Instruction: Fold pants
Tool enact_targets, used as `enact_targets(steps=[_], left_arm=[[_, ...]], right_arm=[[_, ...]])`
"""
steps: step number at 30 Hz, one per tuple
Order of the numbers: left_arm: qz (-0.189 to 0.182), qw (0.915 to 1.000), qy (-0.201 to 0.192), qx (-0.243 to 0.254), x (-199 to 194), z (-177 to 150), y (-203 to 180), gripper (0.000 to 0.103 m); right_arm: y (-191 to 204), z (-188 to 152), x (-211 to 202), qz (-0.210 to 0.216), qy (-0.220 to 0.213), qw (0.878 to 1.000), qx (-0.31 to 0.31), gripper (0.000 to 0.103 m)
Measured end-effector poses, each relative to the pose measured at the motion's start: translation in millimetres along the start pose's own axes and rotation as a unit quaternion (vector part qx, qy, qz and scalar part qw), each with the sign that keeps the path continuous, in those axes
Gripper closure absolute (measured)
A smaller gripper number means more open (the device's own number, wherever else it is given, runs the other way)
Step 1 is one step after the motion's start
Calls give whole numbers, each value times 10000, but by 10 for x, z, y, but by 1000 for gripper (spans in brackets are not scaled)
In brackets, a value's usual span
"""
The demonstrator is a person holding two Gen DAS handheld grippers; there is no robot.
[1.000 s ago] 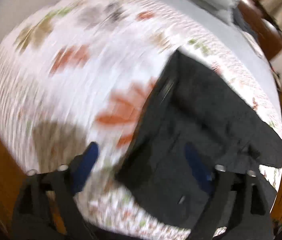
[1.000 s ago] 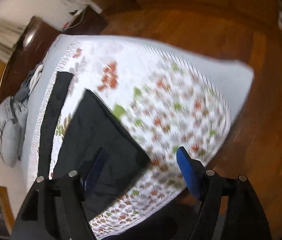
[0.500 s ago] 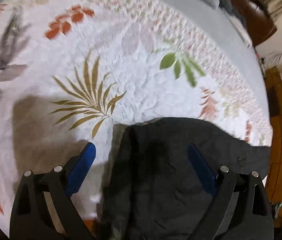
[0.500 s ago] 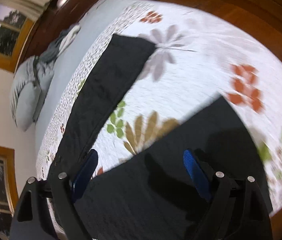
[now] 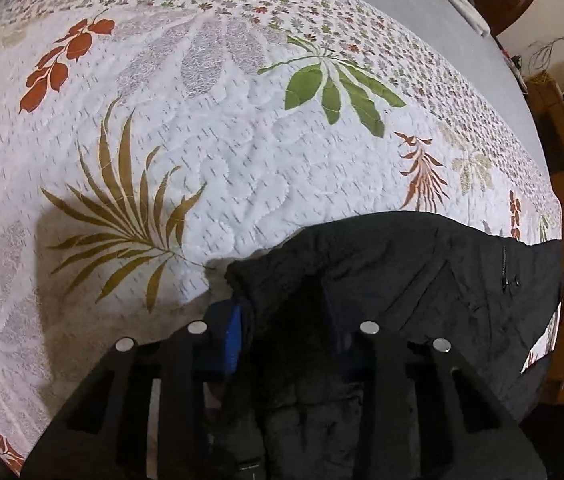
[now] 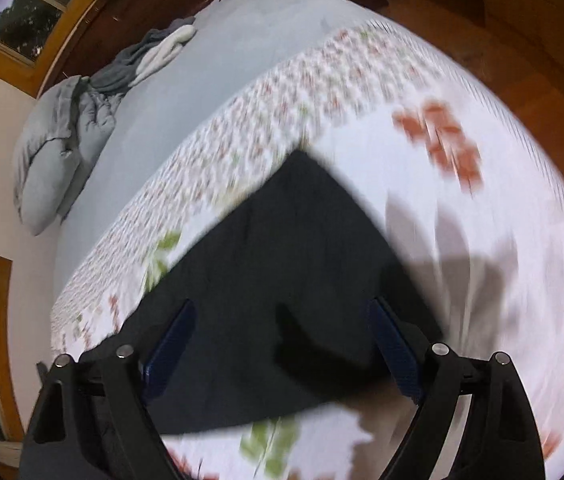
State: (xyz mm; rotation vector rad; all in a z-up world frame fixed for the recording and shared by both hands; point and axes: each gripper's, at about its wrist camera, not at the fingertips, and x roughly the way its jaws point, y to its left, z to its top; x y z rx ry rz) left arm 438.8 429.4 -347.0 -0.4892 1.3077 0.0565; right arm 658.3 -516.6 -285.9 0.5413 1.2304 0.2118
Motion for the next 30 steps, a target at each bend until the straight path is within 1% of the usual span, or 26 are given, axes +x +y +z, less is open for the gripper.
enact_targets(steps=[2,5,8,13,14,15,16,17,18,19,22,24,27,30], left_arm=[[64,10000,-9,-30,37,-5,7,71],[72,9999,9,-115,82,8,18,70],[49,9999,31,-152,89,20,29,70],[46,9997,11,-248,81,13,36,70],[118,9997,-6,-227,74,11,20,72],[160,9996,-17,-227,67,9,4,74],[214,9994,-42,-279,49,7,-7,79],[255,9991,-76,-334,25,5,-12,86],[313,9987,-118,-375,-5,5,-27,88],[387,9982,-203,-418,-66,-7,-40,89],[439,9970,-417,-484,-237,-35,-94,90],[417,9961,-615,-479,-397,-56,-164,90],[344,9941,-972,-331,-711,-117,-319,90],[179,9901,-1381,-188,-1081,-238,-466,90]], right_arm=[[0,375,198,-166,93,9997,-159,15],[41,720,501,-415,293,9980,-365,15],[73,891,744,-458,503,9958,-612,15],[98,985,984,-479,849,9919,-812,14],[105,978,990,-479,852,9915,-857,23],[120,967,975,-454,853,9912,-910,57],[111,946,960,-274,942,9914,-868,78],[110,925,911,-288,917,9916,-869,88],[136,890,846,-244,856,9916,-935,92],[160,839,723,-190,785,9915,-1016,93],[142,760,401,-181,570,9930,-1018,95],[135,736,149,-128,430,9935,-1049,95],[225,576,-327,-82,169,9931,-1158,96],[354,461,-717,-63,-94,9923,-1231,97]])
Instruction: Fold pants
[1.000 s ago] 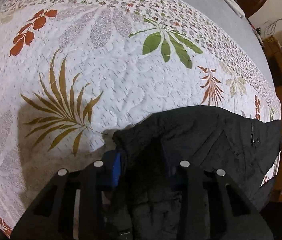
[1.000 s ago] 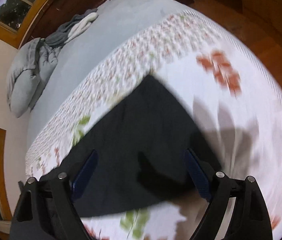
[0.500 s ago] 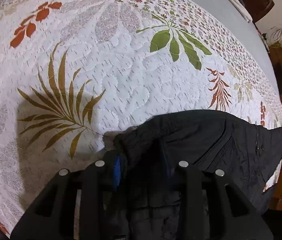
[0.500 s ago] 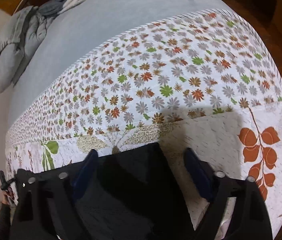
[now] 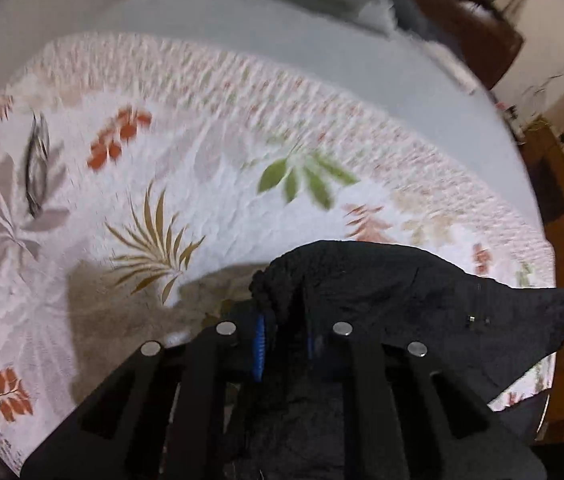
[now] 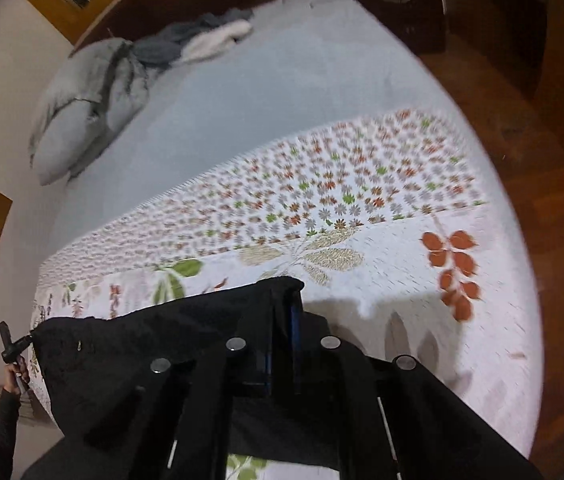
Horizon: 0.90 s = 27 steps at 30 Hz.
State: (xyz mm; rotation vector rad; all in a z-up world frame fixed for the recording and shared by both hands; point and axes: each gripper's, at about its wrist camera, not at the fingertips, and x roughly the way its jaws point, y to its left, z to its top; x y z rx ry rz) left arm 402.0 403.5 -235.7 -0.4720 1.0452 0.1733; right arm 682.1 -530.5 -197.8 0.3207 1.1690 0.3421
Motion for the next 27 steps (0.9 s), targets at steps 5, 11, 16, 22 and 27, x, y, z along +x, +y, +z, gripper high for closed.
enact_targets(steps=[5,11,16,22,27], left_arm=[[-313,9969,-675,257,-642,-147,-204,90],[-692,9912,-1047,425,-1191,-616,-191,90],[-723,9903,-1085,474,-1447,-1047,-81,90],[-644,9923,-994,358,-1578,-1512,152,89],[-558,9944,-852,299,-1566,-1782,283,89]], right_arm=[[70,-458,-723,-99,-441,9990,-10,97],[29,-1431,-1290,-34,-787,9969,90,97],[-80,-2233,-1572,59,-1031,9938,408,97],[-186,-2879,-1691,61,-1145,9905,759,97],[-240,-3270,-1706,53,-1131,9888,970,97]])
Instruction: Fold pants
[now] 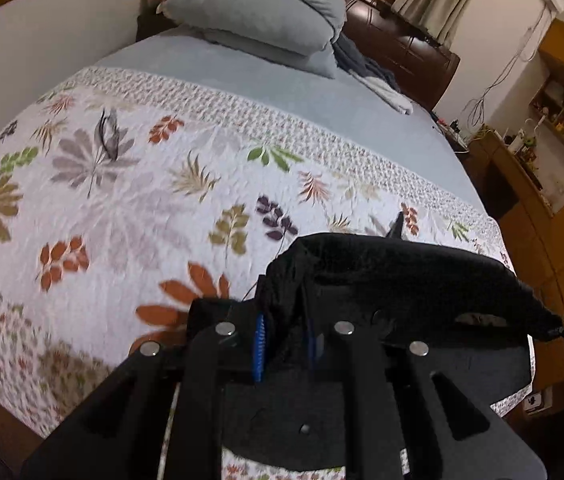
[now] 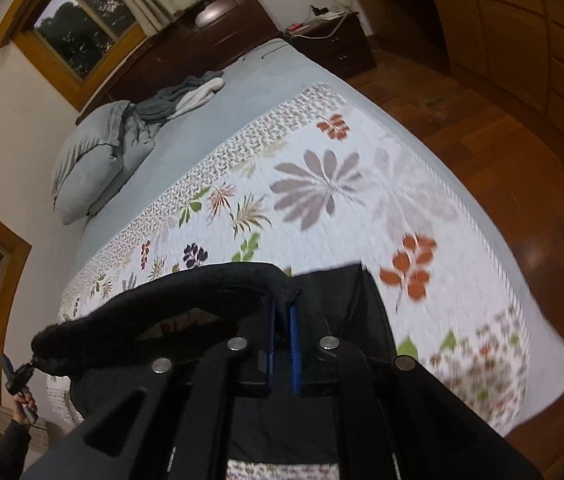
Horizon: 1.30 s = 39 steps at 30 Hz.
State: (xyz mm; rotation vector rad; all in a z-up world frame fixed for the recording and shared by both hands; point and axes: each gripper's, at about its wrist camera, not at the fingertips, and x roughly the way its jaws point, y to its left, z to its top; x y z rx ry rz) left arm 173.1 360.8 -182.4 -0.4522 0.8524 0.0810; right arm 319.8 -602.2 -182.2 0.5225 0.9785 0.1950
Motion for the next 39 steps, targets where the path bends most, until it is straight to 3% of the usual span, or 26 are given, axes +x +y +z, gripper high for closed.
enact_targets(steps=[5,12,16,19,23,24,27,29,30,33,36,39], left_arm=[[3,9998,96,-156,13,-176,97,88],[232,9991,325,129,47,-355,68,84],[479,9974,512,170,60,-506,153,72],[799,9941,700,238,81,-674,236,57],[1229,9870,1027,161,99,-907,427,33],[1381,9844,1087,120,92,-965,482,32],[1855,9751,1211,-144,-3,-1158,687,32],[1894,9752,1090,-350,-143,-1210,743,32],[1840,9770,955,-508,-240,-1226,752,31],[1161,9861,414,-1111,-532,-1288,685,22],[509,9877,246,-1459,-562,-1370,552,17],[-94,9837,353,-1760,-399,-1432,359,16]], right_arm=[[-72,-288,-63,-30,83,9999,104,97],[5,-529,-51,-139,259,9996,-39,97],[45,-685,-50,-345,350,9985,-232,95],[41,-794,-67,-555,392,9972,-305,85],[-47,-967,-153,-662,354,9971,-111,53],[-75,-1008,-182,-672,328,9972,-28,49],[-209,-1146,-288,-537,266,9972,437,48],[-312,-1243,-353,-275,213,9955,883,46],[-352,-1281,-372,-93,173,9938,1094,46],[-460,-1427,-334,519,54,9823,1797,45],[-492,-1553,-153,830,41,9708,2249,45],[-540,-1656,66,918,37,9596,2659,43]])
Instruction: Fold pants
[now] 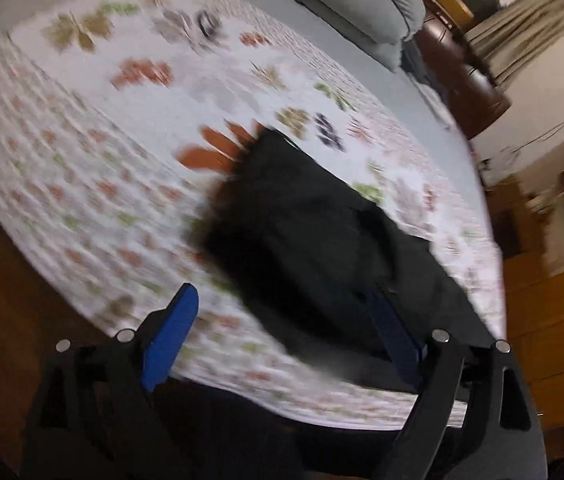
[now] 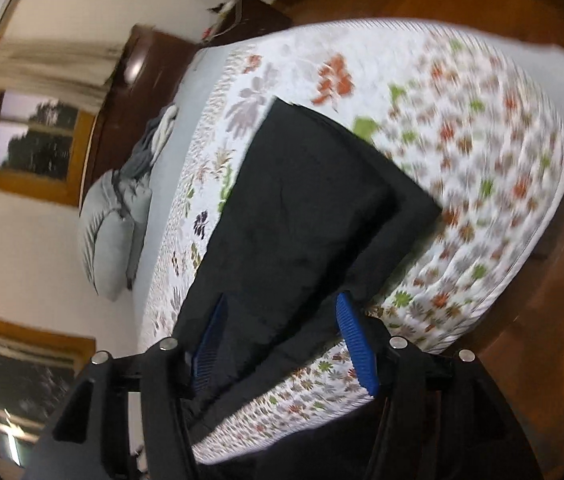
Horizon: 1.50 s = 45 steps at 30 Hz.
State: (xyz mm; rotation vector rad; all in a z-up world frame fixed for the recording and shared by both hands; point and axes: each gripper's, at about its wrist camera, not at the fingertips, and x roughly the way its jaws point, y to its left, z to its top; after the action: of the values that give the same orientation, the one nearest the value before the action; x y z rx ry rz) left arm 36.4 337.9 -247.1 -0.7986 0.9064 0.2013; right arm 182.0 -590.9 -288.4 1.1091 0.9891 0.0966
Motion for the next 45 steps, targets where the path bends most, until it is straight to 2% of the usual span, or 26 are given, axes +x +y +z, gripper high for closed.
enact_targets(steps=[2,4,8,12,13,15,16,17,19,21,24,26,27,30,34,38,40,41,42,45], left_arm=[[-261,9993,130,-213,145,-77,-71,15],[-345,9985,197,-372,283,-119,-122,14],[-141,9971,430,-617,575,-175,-167,14],[-240,9926,267,-1163,667,-134,-53,14],[-293,9915,219,-1248,672,-119,-29,17],[-457,9893,184,-1376,676,-84,-8,55],[-559,9880,256,-1420,702,-73,-4,82],[-540,9876,288,-1445,710,-64,-15,96],[-543,9889,252,-1359,675,-44,-69,99],[-700,9875,208,-1398,605,-15,-91,99],[-1013,9807,166,-1664,489,-29,-51,99],[-1046,9752,245,-1933,494,-67,30,99],[-942,9734,361,-2058,539,-106,84,99],[-333,9773,748,-1952,739,-172,150,99],[-137,9830,737,-1679,803,-126,91,99],[-68,9843,742,-1597,839,-46,34,99],[-38,9848,762,-1563,841,-15,8,99],[-30,9848,767,-1559,814,-8,1,99],[-24,9847,764,-1565,806,7,0,99],[-29,9847,756,-1573,792,-8,6,99]], right_arm=[[-82,-22,125,115,-40,9995,294,41],[-120,-32,198,172,-76,9989,437,40],[-151,-19,303,243,-130,9977,620,39],[-140,12,349,192,-174,9975,655,34],[-144,28,352,193,-186,9975,657,34],[-133,69,377,156,-191,9975,657,33],[-147,82,373,139,-196,9975,663,33],[-163,110,372,123,-193,9975,667,33],[-170,134,387,116,-197,9974,679,32],[-176,150,395,111,-217,9974,684,32],[-206,154,367,120,-247,9972,693,32],[-246,159,343,113,-276,9970,711,32],[-269,159,330,110,-294,9969,728,32],[-331,169,290,156,-371,9961,791,32],[-332,209,290,179,-392,9960,780,32],[-287,285,344,215,-412,9961,754,32],[-261,309,368,231,-431,9961,733,41],[-239,306,357,239,-447,9965,664,71],[-213,310,346,162,-479,9970,589,95],[-137,289,266,38,-589,9976,357,99]])
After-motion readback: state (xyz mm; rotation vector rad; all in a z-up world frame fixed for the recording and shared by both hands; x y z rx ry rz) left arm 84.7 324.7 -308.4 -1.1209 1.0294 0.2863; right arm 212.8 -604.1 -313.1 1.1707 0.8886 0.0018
